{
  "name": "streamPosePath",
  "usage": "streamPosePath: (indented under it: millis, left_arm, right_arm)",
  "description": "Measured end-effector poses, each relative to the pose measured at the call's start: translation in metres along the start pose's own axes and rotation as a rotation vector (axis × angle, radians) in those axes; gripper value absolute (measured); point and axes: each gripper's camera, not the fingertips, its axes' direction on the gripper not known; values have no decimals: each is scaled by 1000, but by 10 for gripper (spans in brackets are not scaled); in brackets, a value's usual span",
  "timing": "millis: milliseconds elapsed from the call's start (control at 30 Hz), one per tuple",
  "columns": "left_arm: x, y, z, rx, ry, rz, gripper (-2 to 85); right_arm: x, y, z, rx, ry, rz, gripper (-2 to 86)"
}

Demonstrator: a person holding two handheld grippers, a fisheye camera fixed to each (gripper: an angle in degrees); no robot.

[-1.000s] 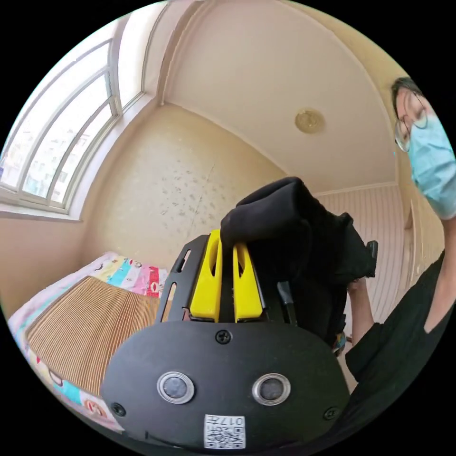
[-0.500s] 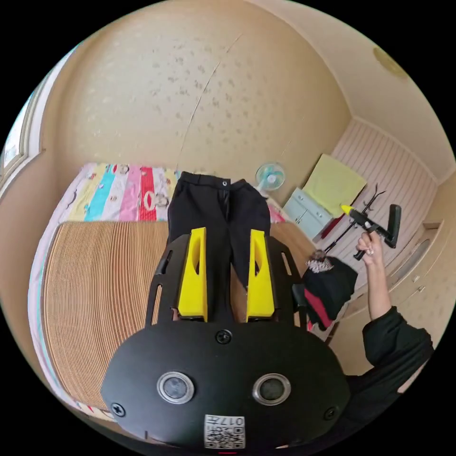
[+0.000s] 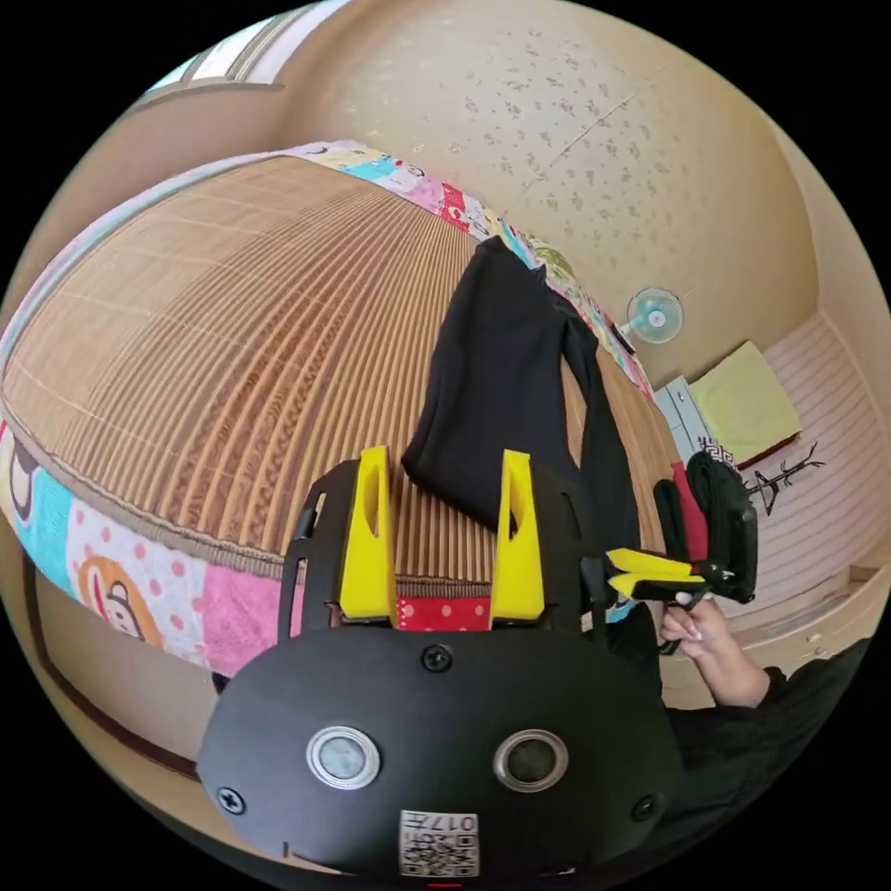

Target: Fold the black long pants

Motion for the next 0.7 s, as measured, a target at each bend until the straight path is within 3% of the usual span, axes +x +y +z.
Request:
streamPosePath:
  millis: [67,133,200,300,367,433,467,533,600,700]
  left_arm:
    - [-3,-27,13,-105,69,18,111]
    - [6,-57,15,-217,199,73,63]
    - [29,-85,-2,-253,424,182,59]
    - [54,-115,-56,-91,709,273,61]
    - [36,-123,-79,63,949,208,44]
    - [19,-119,-83,87,1008,198,32]
    - [11,-110,-83,67,941,203,27]
    - [-1,-87,-81,29,751,181,36]
    - [-12,-60,-71,-36,586,137,61]
    - [-30,-19,-49,-175,451,45,100]
  right_arm:
    - [21,-11,-13,-37,-33,10,59]
    - [58,-25,-48,-25,-270,108,46]
    - [96,-17,-130,270,-629,80,39]
    - [158,35,-215,706,-1043,69,33]
    - [191,75,-239,888,-1131,91,30]
    - [213,113,-250,953,-1063,92,27]
    - [223,132,-248,896,-1002,125,25]
    - [228,157,-238,734,-839,205,23]
    - [214,183,-214,433,-519,280,19]
    - [196,215,-189,272,-341,340,12]
